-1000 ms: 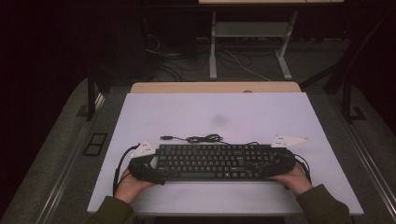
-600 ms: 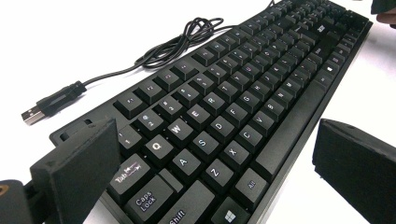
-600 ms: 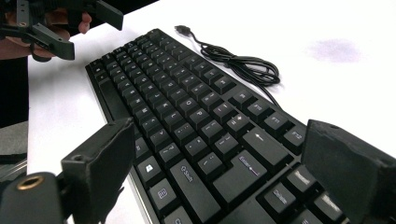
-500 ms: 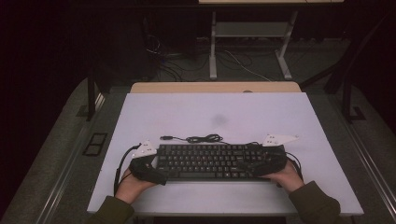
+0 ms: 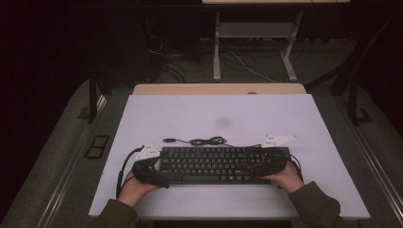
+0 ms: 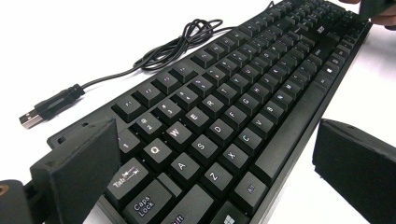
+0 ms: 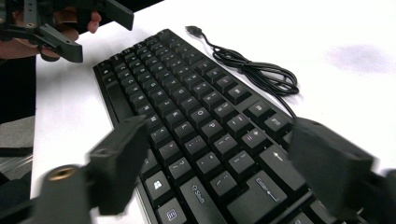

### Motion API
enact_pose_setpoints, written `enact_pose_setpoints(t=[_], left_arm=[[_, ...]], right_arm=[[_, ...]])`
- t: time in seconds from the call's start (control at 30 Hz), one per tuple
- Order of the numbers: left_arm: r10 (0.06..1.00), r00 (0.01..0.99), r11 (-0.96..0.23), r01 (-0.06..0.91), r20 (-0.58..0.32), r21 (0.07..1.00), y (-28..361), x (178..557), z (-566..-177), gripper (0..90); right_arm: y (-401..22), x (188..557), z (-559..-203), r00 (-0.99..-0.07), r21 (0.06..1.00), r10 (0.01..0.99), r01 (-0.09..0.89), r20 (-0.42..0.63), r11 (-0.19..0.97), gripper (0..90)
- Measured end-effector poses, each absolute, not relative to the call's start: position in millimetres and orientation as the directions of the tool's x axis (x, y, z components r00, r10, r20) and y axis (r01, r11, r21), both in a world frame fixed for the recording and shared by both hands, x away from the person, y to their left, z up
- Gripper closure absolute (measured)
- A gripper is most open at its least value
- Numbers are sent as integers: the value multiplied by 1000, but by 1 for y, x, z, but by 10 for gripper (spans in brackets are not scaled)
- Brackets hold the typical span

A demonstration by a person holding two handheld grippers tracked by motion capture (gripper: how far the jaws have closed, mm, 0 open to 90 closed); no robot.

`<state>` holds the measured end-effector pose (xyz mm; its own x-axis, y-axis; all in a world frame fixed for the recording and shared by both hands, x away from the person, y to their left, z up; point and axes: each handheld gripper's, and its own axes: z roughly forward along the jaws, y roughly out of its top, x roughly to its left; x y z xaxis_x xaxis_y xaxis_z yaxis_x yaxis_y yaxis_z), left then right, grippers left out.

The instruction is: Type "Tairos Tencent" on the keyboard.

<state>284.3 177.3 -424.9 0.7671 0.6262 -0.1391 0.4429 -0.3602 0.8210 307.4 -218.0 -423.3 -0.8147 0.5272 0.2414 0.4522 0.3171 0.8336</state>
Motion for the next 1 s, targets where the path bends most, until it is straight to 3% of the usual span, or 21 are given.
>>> enact_pose_setpoints(t=[0.3,0.87,1.0], left_arm=[[627,767,-358,442,-139,823,177,284,-425,1],[631,762,-351,445,-143,824,179,285,-425,1],[631,762,-351,444,-142,824,179,285,-424,1]], right_arm=[[-209,312,-423,-831,834,503,439,235,334,371],[-198,315,-430,-864,805,454,422,217,418,833],[-198,315,-431,-870,787,442,425,219,447,892]])
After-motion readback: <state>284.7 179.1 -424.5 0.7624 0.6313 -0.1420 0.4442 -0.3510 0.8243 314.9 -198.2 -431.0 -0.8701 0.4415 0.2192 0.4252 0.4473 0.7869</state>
